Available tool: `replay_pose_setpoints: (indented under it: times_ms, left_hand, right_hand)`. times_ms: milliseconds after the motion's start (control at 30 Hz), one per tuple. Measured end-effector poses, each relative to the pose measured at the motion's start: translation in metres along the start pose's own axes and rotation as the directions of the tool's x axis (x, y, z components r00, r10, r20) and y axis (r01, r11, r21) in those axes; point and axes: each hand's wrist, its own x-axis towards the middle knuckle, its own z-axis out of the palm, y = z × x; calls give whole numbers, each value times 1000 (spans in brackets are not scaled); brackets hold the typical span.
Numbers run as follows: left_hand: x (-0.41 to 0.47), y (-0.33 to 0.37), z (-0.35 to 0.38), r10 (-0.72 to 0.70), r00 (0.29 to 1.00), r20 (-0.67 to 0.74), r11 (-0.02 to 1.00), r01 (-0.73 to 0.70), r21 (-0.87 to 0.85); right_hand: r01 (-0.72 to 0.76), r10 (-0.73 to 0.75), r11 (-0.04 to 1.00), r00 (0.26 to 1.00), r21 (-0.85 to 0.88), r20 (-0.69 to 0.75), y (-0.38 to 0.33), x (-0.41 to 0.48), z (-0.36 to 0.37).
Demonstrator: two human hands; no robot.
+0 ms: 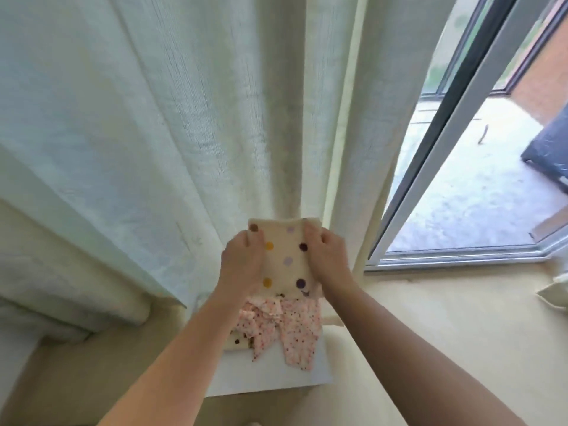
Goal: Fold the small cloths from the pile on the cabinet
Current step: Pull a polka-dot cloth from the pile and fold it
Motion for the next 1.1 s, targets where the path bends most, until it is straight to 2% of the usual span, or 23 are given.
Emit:
replay_pose_setpoints:
  times_ms: [67, 133, 200, 300, 433, 533, 633, 767, 900, 1000, 1100]
  left_hand:
    - [-34, 27, 17, 204, 971, -122, 974, -189, 126]
    - [-63, 46, 40, 295, 941, -165, 949, -268, 167]
    - [-87, 62, 65, 320, 932, -173, 941, -291, 171]
    - [-118, 85, 108, 313, 932, -181, 950, -308, 55]
    - [-143, 111, 167, 242, 969, -44, 965, -245, -93]
    - [-156, 128, 223, 321, 942, -96, 941, -329, -80]
    - [-174, 147, 291, 344, 935, -90, 911, -355, -208]
    - [-194, 178, 381, 373, 921, 112, 884, -316, -343]
    - [-218, 225, 484, 336, 886, 319, 882, -177, -437]
    - [-241, 262, 559, 373, 809, 454, 887, -167, -431]
    - [-265, 294, 630, 384, 731, 564, 901, -164, -401]
  right_hand:
    - [37, -37, 999, 998, 2, -54, -18, -17, -29]
    - [106, -108, 994, 988, -16, -107, -26, -30, -63]
    - [177, -187, 981, 970, -76, -156, -27, -37, -102]
    - [244, -264, 962, 947, -125, -182, -24, -43, -162]
    - [328, -351, 930, 925, -165, -143, -18, -42, -244]
    - [317, -335, 940, 928, -130, -161, -13, -34, -306]
    - [252, -266, 963, 941, -93, -211, -4, -19, -372]
    - [92, -71, 987, 985, 129, -157, 11, 8, -474]
    - [50, -33, 968, 997, 246, -74, 24, 34, -604]
    - [1, -1, 962, 1000, 272, 0, 35, 43, -699]
    - [-25, 36, 958, 999, 285, -32, 50, 52, -778]
